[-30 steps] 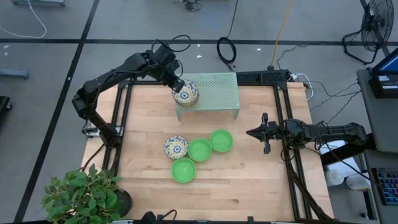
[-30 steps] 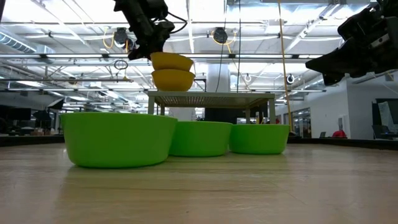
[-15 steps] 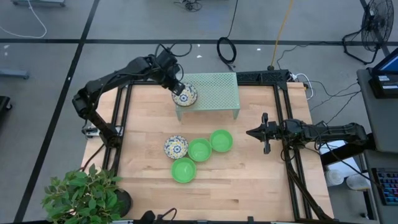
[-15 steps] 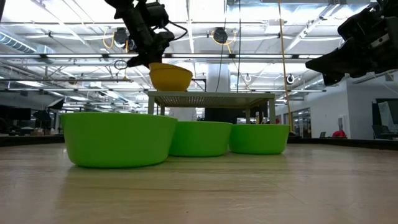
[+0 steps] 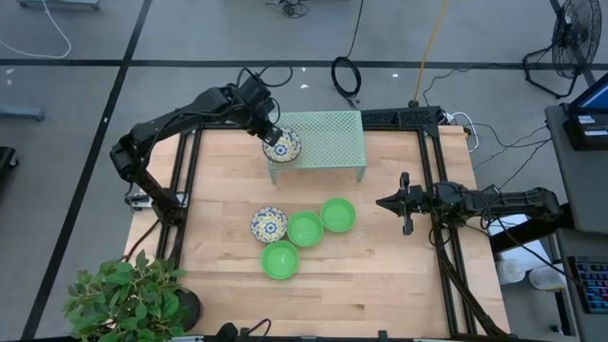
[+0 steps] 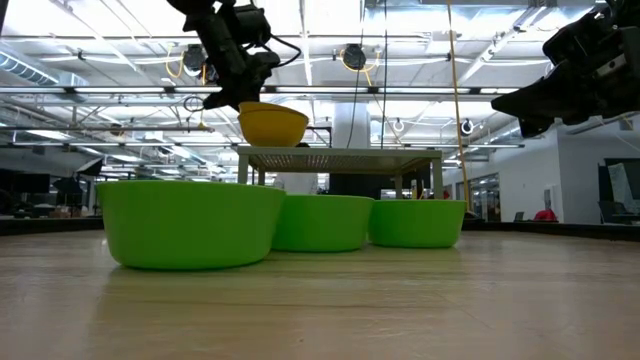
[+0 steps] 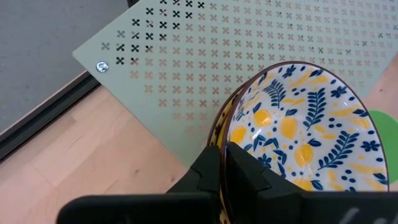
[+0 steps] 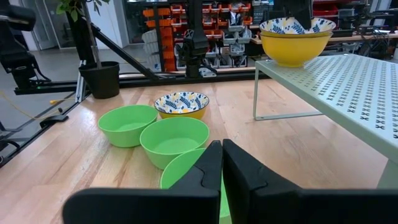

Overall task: Pick & Place Mini bowls
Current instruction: Stack the bottom white patterned bowl on top of the white patterned bowl on the shelf

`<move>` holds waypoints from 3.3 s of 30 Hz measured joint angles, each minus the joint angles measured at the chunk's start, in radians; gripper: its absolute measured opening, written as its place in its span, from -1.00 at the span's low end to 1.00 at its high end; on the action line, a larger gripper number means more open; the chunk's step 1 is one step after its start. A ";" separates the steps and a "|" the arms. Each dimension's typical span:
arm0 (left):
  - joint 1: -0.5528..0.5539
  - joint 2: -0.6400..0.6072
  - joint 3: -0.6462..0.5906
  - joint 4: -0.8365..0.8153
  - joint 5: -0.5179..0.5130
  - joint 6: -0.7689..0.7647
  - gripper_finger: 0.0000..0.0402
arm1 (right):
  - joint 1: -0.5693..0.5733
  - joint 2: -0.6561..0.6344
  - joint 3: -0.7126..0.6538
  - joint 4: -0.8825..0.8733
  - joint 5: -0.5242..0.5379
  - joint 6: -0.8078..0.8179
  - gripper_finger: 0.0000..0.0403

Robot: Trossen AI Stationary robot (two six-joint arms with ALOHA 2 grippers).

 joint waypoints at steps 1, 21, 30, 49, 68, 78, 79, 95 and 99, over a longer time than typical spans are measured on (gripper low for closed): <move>-0.003 0.000 0.000 0.000 -0.001 -0.002 -0.93 | 0.000 0.000 0.000 0.000 0.000 0.000 -1.00; -0.015 0.000 -0.001 0.001 -0.001 0.008 -0.83 | 0.000 0.000 0.000 0.000 0.000 0.000 -1.00; -0.016 0.000 0.000 0.008 0.008 0.009 -0.31 | 0.000 0.000 0.000 0.000 0.000 0.000 -1.00; -0.101 -0.009 0.135 -0.027 -0.002 0.182 -0.19 | 0.000 0.000 0.000 0.000 0.000 0.000 -1.00; -0.180 -0.002 0.016 -0.094 -0.210 0.246 -0.87 | 0.000 0.000 0.000 0.000 0.000 0.000 -1.00; -0.172 -0.002 -0.044 -0.047 -0.218 0.244 -0.88 | 0.000 0.000 0.000 0.000 0.000 0.000 -1.00; -0.172 -0.002 -0.044 -0.044 -0.219 0.244 -0.88 | 0.000 0.000 0.000 0.000 0.000 0.000 -1.00; -0.222 -0.012 0.037 0.059 -0.112 0.190 -0.92 | 0.000 0.000 0.000 0.000 0.000 0.000 -1.00; -0.253 0.004 0.035 0.053 -0.105 0.193 -0.98 | 0.000 0.000 0.000 0.000 0.000 0.000 -1.00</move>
